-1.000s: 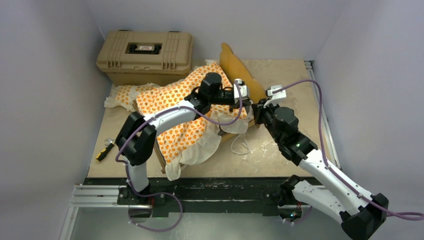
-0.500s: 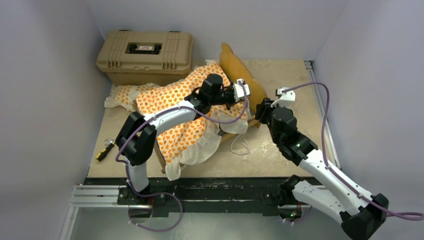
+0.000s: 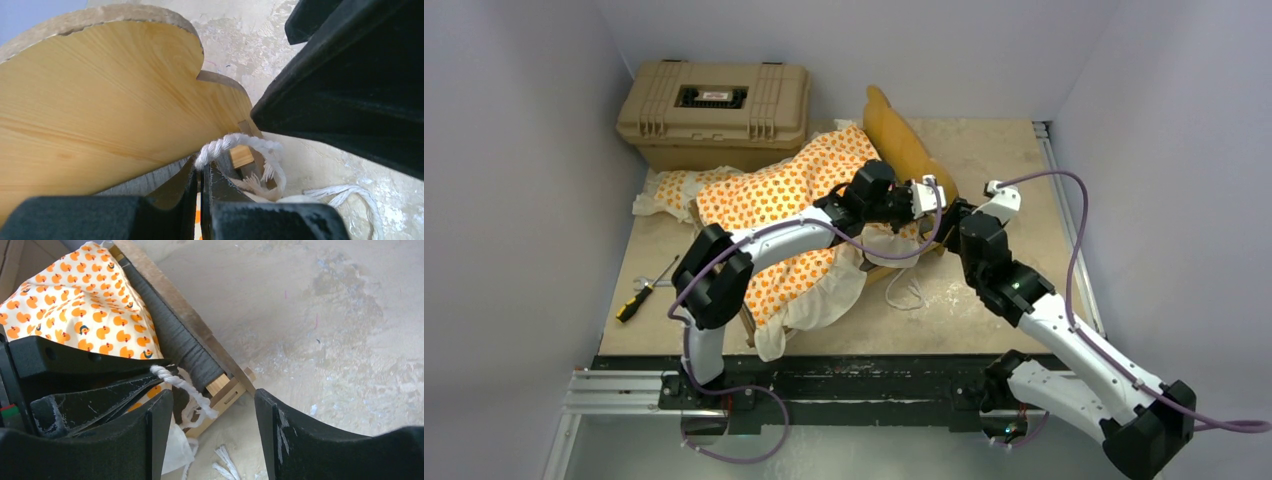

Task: Set up the pet bed
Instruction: Cross the ropes on the bed frame.

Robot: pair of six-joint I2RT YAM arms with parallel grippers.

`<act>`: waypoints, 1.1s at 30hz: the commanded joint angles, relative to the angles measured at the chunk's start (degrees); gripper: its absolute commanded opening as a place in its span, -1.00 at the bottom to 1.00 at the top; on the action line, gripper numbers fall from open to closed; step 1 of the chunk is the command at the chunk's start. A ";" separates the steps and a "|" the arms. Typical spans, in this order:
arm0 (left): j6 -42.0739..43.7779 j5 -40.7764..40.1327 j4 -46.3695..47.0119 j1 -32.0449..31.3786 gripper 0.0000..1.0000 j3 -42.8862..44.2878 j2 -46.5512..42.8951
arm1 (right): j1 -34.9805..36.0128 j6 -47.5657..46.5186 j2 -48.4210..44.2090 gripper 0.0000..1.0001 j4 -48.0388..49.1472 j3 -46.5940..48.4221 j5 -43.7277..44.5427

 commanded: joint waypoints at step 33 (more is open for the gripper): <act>-1.92 -7.95 -1.44 0.64 -1.00 4.54 2.25 | -5.37 21.30 7.44 0.55 8.46 -10.88 -4.88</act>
